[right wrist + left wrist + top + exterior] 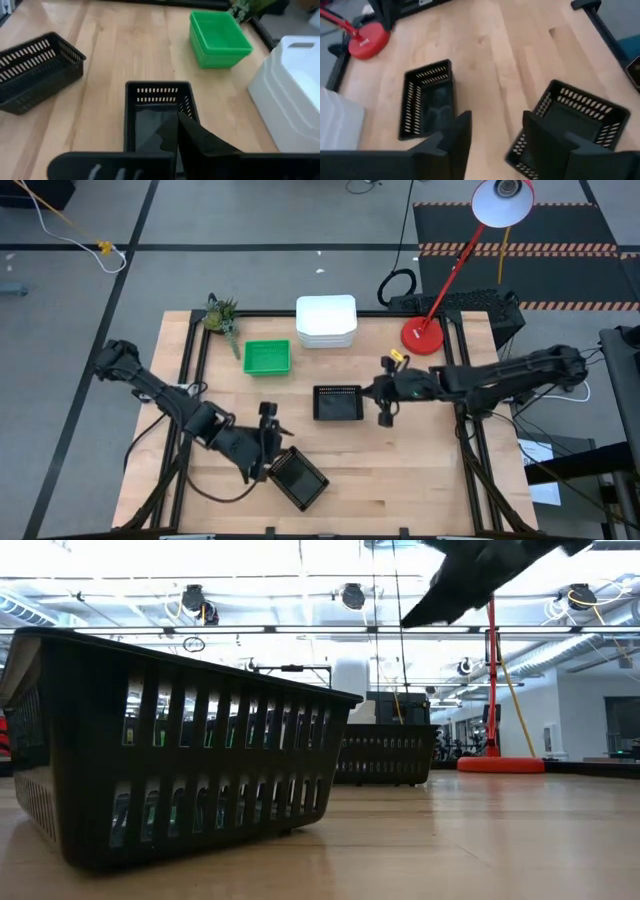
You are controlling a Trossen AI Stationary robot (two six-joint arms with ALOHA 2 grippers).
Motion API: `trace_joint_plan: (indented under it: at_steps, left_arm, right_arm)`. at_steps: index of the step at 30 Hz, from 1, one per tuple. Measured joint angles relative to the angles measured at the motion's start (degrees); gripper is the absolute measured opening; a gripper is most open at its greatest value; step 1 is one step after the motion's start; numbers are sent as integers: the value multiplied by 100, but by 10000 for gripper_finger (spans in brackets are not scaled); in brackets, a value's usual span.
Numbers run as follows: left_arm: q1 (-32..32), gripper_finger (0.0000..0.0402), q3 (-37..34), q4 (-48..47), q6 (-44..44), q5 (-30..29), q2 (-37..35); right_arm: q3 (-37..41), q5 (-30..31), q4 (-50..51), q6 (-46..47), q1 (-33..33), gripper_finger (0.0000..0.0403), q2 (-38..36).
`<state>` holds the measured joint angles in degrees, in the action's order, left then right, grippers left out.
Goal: Stack baskets by color
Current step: Stack the bottom black bin on the stacked black bins
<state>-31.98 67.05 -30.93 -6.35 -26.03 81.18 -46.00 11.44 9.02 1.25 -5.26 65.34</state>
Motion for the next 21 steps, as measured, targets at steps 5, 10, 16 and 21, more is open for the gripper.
trace_joint_plan:
  at_steps: [5, 10, 16, 21]
  left_arm:
    - [-521, 134, -4, -51, -507, -36, 492]
    - [-837, 124, 0, -57, -889, -4, 1074]
    - [-944, 161, 0, -51, -1231, 397, 1541]
    - [-943, 209, 0, -57, -1244, 718, 1822]
  right_arm:
    - [-4, 77, -54, 258, -390, 2, -277]
    - [-4, 76, -15, 509, -630, 2, -373]
    - [-4, 70, 80, 560, -827, 2, -370]
    - [-4, 55, 138, 560, -874, 2, -370]
